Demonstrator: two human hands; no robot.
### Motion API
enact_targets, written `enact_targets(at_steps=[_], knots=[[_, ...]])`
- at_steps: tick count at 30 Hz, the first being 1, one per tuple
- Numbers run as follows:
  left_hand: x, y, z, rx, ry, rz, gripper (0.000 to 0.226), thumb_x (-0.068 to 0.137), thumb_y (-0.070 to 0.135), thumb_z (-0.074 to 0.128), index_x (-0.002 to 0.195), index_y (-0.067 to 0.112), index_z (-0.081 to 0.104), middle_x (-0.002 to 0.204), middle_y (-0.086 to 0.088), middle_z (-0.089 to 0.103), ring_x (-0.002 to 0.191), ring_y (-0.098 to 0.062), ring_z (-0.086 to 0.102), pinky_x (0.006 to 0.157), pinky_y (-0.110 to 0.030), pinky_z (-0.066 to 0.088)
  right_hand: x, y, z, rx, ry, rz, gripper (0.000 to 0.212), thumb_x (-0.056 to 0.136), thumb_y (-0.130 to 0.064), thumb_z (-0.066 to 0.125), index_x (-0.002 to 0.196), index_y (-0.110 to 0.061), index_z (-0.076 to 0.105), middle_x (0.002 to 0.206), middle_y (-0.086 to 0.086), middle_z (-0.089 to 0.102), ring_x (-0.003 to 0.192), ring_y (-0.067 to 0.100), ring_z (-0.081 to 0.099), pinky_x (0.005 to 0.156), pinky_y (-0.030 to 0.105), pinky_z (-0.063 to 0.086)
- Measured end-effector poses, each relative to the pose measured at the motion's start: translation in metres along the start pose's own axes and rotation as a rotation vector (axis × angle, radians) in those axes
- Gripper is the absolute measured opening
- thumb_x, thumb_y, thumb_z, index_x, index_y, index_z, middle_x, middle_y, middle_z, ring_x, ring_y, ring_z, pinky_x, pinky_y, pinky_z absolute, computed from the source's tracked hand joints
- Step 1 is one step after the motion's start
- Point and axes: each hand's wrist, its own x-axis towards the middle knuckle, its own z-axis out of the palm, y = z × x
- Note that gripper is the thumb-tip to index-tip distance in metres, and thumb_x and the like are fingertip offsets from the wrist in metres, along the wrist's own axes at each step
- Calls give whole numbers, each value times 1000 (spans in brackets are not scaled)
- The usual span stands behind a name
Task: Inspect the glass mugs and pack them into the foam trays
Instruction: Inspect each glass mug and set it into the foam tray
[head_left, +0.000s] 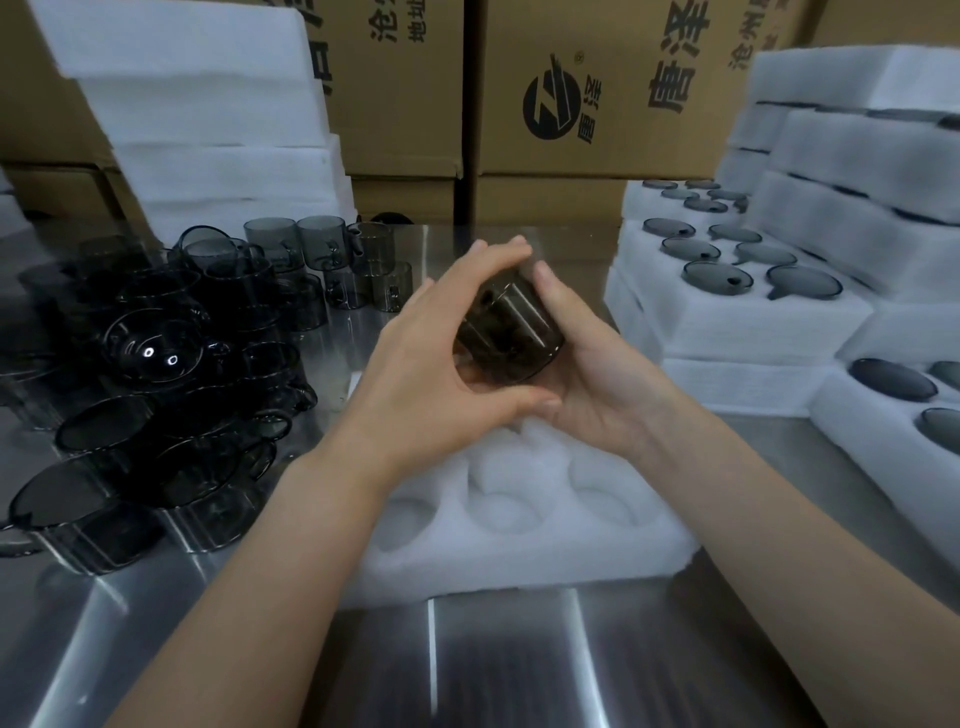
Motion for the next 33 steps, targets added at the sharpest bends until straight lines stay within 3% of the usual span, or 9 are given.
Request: enact_targets(at_steps=[3,6,12,16,18,20,25,29,33], knots=[[1,-1,3,49,3,-28,91,67,32,87,145,28,41,149,16,42,141,-6,35,115,-43,34,0,4,-2,-71,157,-128,47,91,-34,64,130,-8,55,117,16,68,103,33,70,74,41,59],[1,-4,4,93,71,-29,80,73,24,84,143,21,45,149,8,45,138,-5,40,113,-31,37,-1,5,1,-204,171,-229,33,93,-30,62,121,-14,55,101,7,73,90,25,73,64,32,58],[0,-7,6,96,86,68,77,72,9,81,139,23,45,146,3,48,141,-10,36,115,-25,32,0,4,6,-247,231,-318,32,87,-34,64,114,-16,62,104,9,70,95,26,70,76,55,57],[0,-8,7,123,63,96,76,72,14,83,139,14,49,145,2,49,139,-12,39,115,-29,33,-1,5,4,-311,382,-363,14,88,-30,63,96,-18,65,92,8,70,86,30,69,68,64,53],[1,-7,6,158,86,110,76,73,18,82,140,16,47,139,7,50,131,-9,44,111,-28,36,-1,6,4,-361,432,-403,7,95,-25,60,92,-21,65,88,5,71,82,27,71,62,59,58],[2,-8,6,225,109,140,74,74,16,79,140,18,46,132,8,51,121,-9,47,107,-25,37,-1,7,4,-383,465,-439,10,99,-23,56,92,-20,62,85,3,71,77,21,72,54,42,59],[5,-13,4,148,163,13,64,76,3,77,133,16,50,126,4,55,117,-7,51,100,-13,37,-1,2,3,-173,380,-374,36,105,-35,41,94,-17,70,89,8,71,82,24,70,66,42,58],[4,-14,3,24,85,-106,65,78,4,74,133,22,45,125,7,54,113,-3,52,96,-14,40,1,3,-2,-249,297,-382,18,97,-16,56,108,-19,69,96,3,72,84,18,69,69,37,57],[3,-13,3,-33,46,-161,74,73,15,82,136,28,44,131,7,52,118,-4,52,101,-23,43,2,5,0,-217,190,-311,47,81,-17,70,127,-14,57,101,4,72,90,18,69,71,32,56]])
